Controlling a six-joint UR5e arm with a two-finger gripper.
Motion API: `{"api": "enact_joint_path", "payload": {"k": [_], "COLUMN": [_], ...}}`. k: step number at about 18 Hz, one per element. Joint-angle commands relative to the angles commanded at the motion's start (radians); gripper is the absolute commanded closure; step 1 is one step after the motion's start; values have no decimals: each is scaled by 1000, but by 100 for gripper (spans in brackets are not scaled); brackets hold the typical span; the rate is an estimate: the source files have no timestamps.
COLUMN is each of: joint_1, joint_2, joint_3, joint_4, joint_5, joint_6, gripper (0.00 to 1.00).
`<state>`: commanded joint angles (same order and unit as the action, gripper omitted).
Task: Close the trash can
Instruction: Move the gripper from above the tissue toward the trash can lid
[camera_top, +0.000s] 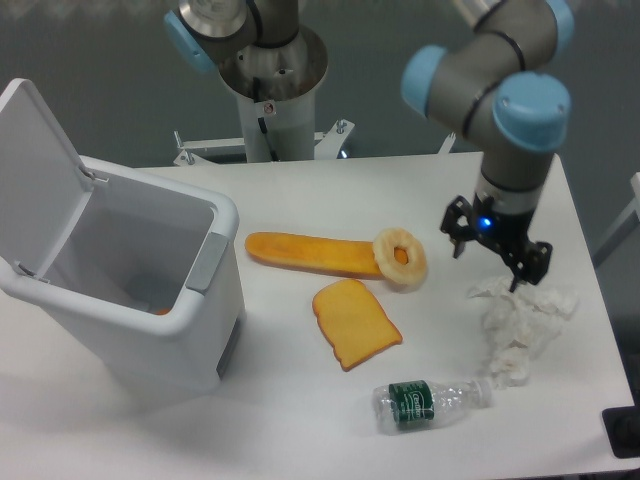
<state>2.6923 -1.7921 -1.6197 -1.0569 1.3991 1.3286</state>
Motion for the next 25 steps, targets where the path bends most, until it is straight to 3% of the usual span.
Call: {"api": "enact_joint_path", "payload": {"k": [2,5,8,10,13,18,22,25], "joint_1": [-25,-110,-143,-222,-271,-328,-348,-422], "joint_2": [58,101,138,158,252,364,414,416], "joint_3": [-34,-51,-60,-69,-106,-112,-115,-115], "joint_4": [-2,-5,-12,-14,-15,-121,-123,-117], "joint_5": [1,8,1,3,1,0,-26,-29], "joint_6": [-92,-202,-264,-331,-397,-424,-477,-558], "gripper": [0,0,0,0,0,0,0,0]}}
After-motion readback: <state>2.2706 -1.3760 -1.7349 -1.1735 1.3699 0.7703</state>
